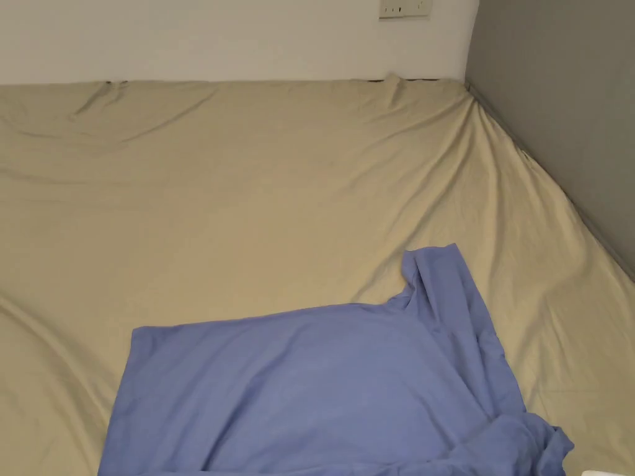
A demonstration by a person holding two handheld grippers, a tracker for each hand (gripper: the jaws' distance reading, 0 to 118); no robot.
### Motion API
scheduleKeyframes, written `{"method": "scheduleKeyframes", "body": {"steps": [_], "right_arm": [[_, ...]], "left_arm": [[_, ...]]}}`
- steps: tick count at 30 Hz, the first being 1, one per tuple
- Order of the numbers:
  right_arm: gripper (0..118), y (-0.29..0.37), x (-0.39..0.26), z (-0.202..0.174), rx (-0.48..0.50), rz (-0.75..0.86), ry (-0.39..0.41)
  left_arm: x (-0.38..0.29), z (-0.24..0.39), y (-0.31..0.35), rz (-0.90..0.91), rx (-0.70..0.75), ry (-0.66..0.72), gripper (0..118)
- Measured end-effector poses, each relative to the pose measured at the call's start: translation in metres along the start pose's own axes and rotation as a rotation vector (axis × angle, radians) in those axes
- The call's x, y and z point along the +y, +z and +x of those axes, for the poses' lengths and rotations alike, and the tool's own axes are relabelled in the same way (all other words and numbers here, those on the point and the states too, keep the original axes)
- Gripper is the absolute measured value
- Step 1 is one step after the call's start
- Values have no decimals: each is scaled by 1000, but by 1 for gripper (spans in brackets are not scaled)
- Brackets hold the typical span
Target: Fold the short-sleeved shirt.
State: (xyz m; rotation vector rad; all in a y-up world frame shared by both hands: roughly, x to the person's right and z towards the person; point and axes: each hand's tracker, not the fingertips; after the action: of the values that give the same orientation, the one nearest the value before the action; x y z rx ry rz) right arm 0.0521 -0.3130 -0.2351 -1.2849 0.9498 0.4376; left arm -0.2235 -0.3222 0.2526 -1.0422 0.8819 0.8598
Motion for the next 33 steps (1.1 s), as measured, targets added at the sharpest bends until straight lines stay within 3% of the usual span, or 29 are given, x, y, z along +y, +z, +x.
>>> {"method": "scheduleKeyframes", "body": {"steps": [2, 3, 4, 5, 6, 7, 10, 13, 14, 15, 16, 17, 18, 19, 22, 26, 33], "right_arm": [[16, 5, 2, -6, -20, 24, 76], [20, 10, 1, -10, -63, 43, 126], [42, 17, 1, -12, -128, 93, 176], [73, 25, 0, -16, -200, 149, 229], [104, 36, -2, -19, -270, 218, 279], [118, 50, -2, -22, -301, 302, 304], [118, 94, 3, -40, -279, 552, 274], [118, 127, 14, -60, -149, 742, 219], [116, 133, 16, -65, -93, 770, 209], [109, 137, 18, -71, -24, 791, 206], [83, 143, 22, -77, 34, 797, 202], [46, 144, 24, -82, 69, 796, 184], [17, 141, 26, -86, 94, 787, 161], [10, 137, 26, -88, 103, 778, 145], [9, 125, 26, -89, 116, 756, 145], [9, 112, 29, -86, 56, 715, 153], [9, 100, 69, -67, 31, 704, 59]], "left_arm": [[4, -2, 7, 52, 5, -19, 9], [5, 0, 15, 90, 11, -26, 14], [6, 1, 26, 144, 27, -31, 49], [5, 3, 38, 180, 40, -35, 93], [5, 5, 53, 216, 47, -41, 118], [6, 8, 73, 303, 22, -41, 118], [16, 17, 117, 544, -61, -22, 118], [26, 36, 144, 731, -120, -24, 118], [27, 41, 150, 771, -143, -24, 112], [27, 46, 154, 816, -173, -33, 96], [26, 50, 155, 852, -182, -48, 57], [27, 55, 152, 856, -179, -68, 24], [27, 60, 148, 845, -155, -88, 8], [26, 63, 144, 829, -119, -102, 7], [30, 58, 126, 740, -166, -112, 2], [68, 51, 109, 686, -112, -117, 0], [235, 46, 34, 487, -122, -131, 0]]}}
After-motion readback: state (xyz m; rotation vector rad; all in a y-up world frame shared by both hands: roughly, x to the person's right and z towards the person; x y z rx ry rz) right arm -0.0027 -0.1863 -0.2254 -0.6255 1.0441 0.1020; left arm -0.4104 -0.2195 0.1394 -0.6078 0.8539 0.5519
